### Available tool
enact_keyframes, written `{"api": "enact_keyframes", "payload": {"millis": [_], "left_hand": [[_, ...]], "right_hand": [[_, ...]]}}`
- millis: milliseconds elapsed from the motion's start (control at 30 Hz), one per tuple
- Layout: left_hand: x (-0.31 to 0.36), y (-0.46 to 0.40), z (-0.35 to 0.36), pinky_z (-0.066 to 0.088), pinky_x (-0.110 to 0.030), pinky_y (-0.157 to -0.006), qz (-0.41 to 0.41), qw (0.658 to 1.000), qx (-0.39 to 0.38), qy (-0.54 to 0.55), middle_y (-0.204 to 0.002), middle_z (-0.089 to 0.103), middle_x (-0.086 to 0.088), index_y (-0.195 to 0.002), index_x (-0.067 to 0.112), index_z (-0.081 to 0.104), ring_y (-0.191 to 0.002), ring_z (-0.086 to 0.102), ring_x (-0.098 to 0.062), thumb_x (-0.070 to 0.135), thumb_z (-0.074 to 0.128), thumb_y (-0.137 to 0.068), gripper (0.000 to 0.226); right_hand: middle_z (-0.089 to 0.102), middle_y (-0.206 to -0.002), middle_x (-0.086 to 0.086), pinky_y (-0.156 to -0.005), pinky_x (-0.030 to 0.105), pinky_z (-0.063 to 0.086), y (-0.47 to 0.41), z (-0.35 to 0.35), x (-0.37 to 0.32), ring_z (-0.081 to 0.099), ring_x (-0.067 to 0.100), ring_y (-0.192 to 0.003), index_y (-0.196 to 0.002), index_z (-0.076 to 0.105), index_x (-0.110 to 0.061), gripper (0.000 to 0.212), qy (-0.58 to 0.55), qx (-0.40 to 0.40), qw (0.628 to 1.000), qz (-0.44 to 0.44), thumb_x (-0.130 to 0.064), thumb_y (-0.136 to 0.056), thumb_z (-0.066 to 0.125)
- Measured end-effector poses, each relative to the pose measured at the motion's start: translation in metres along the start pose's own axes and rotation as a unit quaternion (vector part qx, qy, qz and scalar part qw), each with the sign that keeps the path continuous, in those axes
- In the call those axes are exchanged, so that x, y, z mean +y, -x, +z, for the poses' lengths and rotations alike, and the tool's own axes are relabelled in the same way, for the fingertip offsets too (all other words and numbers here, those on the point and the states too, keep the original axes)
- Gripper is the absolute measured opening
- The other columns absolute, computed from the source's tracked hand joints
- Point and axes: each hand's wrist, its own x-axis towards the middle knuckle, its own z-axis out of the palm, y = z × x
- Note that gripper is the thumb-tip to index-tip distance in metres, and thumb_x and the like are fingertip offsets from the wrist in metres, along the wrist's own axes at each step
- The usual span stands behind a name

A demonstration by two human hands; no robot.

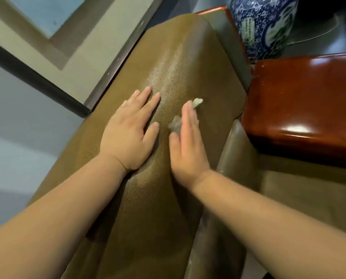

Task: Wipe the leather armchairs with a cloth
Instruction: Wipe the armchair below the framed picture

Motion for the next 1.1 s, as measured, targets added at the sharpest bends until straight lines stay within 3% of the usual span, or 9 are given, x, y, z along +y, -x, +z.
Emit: {"api": "enact_keyframes", "payload": {"millis": [133,267,300,433,500,667,733,933,1100], "left_hand": [[-0.005,0.002,0.006,0.019,-0.051,-0.130,0.021,1.000,0.019,0.001,-0.173,0.025,-0.008,-0.166,0.020,0.033,-0.162,0.019,-0.029,0.047,0.032,-0.101,0.070],[-0.002,-0.001,0.008,0.017,-0.050,-0.131,0.017,0.999,0.028,-0.023,-0.174,0.024,-0.006,-0.167,0.023,0.031,-0.163,0.017,-0.027,0.048,0.033,-0.100,0.071],[-0.002,-0.001,0.008,0.017,-0.050,-0.131,0.019,0.999,0.028,-0.022,-0.174,0.024,-0.006,-0.167,0.023,0.031,-0.162,0.017,-0.027,0.048,0.034,-0.101,0.071],[-0.002,-0.002,0.005,0.018,-0.052,-0.130,0.023,0.999,0.025,-0.002,-0.174,0.025,-0.010,-0.165,0.019,0.034,-0.162,0.018,-0.030,0.041,0.037,-0.102,0.067],[-0.001,0.001,0.003,0.017,-0.052,-0.130,0.021,1.000,0.019,0.002,-0.174,0.024,-0.010,-0.165,0.018,0.033,-0.162,0.017,-0.030,0.037,0.038,-0.101,0.067],[0.003,0.002,0.005,0.014,-0.048,-0.132,0.014,1.000,0.020,-0.007,-0.174,0.024,-0.008,-0.166,0.022,0.032,-0.162,0.017,-0.028,0.038,0.035,-0.100,0.068],[0.002,0.000,0.006,0.015,-0.048,-0.132,0.013,1.000,0.027,-0.007,-0.173,0.026,-0.009,-0.166,0.022,0.033,-0.162,0.019,-0.030,0.039,0.035,-0.099,0.069],[0.001,-0.001,0.009,0.018,-0.049,-0.131,0.015,0.999,0.034,-0.032,-0.173,0.027,-0.010,-0.166,0.023,0.032,-0.161,0.021,-0.031,0.046,0.036,-0.095,0.074],[-0.001,-0.004,0.011,0.017,-0.048,-0.131,0.013,0.998,0.039,-0.039,-0.173,0.027,-0.008,-0.166,0.025,0.032,-0.161,0.021,-0.030,0.055,0.033,-0.091,0.081]], "right_hand": [[0.017,-0.171,0.018,-0.131,0.042,0.012,-0.004,-0.004,0.021,0.011,0.026,-0.161,-0.162,0.019,-0.001,0.062,0.026,0.011,0.997,-0.066,-0.015,-0.107,0.041],[0.012,-0.173,0.010,-0.130,0.033,0.010,-0.048,-0.031,0.039,0.011,0.019,-0.160,-0.166,0.011,-0.008,0.058,-0.015,0.075,0.982,0.170,-0.022,-0.113,0.031],[0.011,-0.174,0.010,-0.130,0.035,0.009,-0.042,-0.027,0.031,0.009,0.019,-0.160,-0.166,0.011,-0.008,0.058,-0.020,0.073,0.982,0.171,-0.023,-0.113,0.030],[0.001,-0.175,0.003,-0.130,0.039,0.001,0.034,0.010,-0.017,-0.006,0.018,-0.161,-0.166,0.005,-0.016,0.065,-0.017,-0.032,0.998,-0.054,-0.027,-0.109,0.034],[0.000,-0.174,0.005,-0.130,0.037,0.002,0.045,0.006,-0.018,-0.004,0.022,-0.161,-0.166,0.001,-0.011,0.070,0.006,-0.055,0.996,-0.077,-0.025,-0.108,0.038],[0.000,-0.174,0.013,-0.129,0.041,0.009,-0.029,-0.027,-0.004,0.001,0.023,-0.161,-0.165,-0.001,-0.005,0.065,-0.010,0.028,0.991,0.134,-0.022,-0.112,0.034],[-0.002,-0.174,0.012,-0.129,0.041,0.007,-0.012,-0.013,-0.015,-0.003,0.022,-0.161,-0.165,0.000,-0.006,0.064,-0.031,0.045,0.987,0.153,-0.024,-0.113,0.032],[-0.010,-0.175,0.002,-0.129,0.036,0.000,0.127,0.022,-0.012,-0.010,0.018,-0.160,-0.166,0.000,-0.018,0.065,0.031,-0.072,0.996,-0.051,-0.037,-0.111,0.029],[0.002,-0.175,0.002,-0.131,0.040,0.007,0.048,-0.016,0.053,0.001,0.015,-0.160,-0.167,0.003,-0.015,0.062,0.057,0.003,0.980,0.189,-0.030,-0.112,0.028]]}}
